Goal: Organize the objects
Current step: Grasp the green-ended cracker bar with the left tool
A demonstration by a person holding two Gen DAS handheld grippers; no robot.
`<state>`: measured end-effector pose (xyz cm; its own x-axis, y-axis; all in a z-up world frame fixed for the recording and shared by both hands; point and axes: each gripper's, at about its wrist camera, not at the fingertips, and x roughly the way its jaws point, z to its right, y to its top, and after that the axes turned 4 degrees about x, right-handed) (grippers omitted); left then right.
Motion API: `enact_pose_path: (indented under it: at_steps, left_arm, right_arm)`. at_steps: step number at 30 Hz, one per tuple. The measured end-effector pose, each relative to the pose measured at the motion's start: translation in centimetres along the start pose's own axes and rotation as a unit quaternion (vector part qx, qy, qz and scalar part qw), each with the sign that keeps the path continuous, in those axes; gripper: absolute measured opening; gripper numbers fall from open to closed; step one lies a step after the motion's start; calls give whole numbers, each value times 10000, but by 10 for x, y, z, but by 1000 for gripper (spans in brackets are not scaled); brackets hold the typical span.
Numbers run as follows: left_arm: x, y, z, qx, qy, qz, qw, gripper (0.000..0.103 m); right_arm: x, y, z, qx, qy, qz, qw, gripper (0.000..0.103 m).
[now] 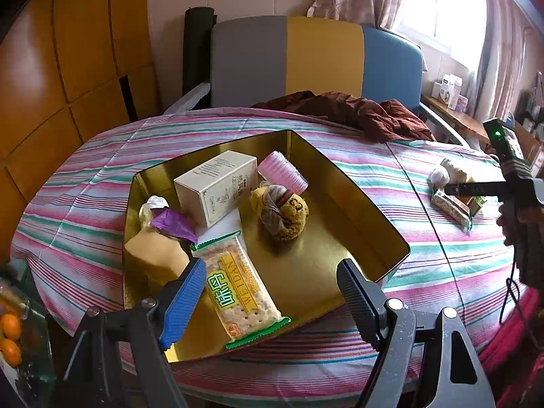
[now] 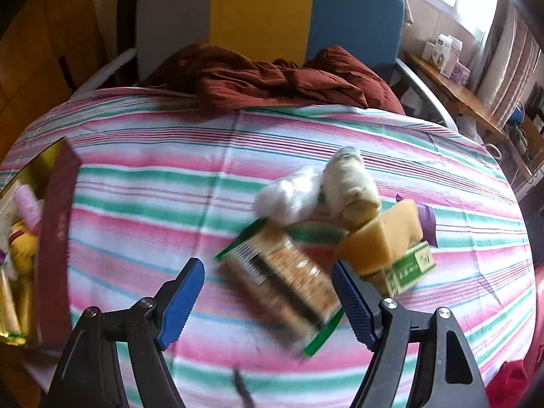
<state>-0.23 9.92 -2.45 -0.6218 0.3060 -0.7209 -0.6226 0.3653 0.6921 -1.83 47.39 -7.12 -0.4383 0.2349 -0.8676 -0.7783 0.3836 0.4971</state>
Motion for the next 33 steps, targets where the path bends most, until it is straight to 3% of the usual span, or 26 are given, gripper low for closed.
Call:
enact_pose_path:
  at_steps: [10, 14, 17, 21, 25, 30, 33]
  left_arm:
    - [10, 6, 14, 183, -64, -172, 9997, 79]
    - [13, 15, 28, 333, -217, -156, 9991, 79]
    - [12, 24, 41, 439, -339, -97, 9984, 79]
    - [12, 44, 65, 607, -613, -13, 9963, 79]
    - [18, 65, 99, 875, -938, 12, 9917, 79]
    - [42, 83, 148, 1140, -1333, -204, 9843, 79]
    - [62, 89, 176, 1280, -1466, -374, 9802, 79]
  right_arm:
    - [38, 6, 21, 411, 430, -438, 9973, 80]
    - [34, 2, 19, 563, 1403, -792, 9853, 82]
    - [16, 0, 5, 341, 1888, -657, 9792, 80]
    - [-3, 4, 12, 458, 1812, -263, 9820, 80]
    - [-21, 8, 42, 1087, 1530, 221, 9820, 80]
    - [-38, 10, 90, 1960, 1072, 672, 9724, 80]
    - [-38, 8, 114, 2432, 842, 666, 9640, 80]
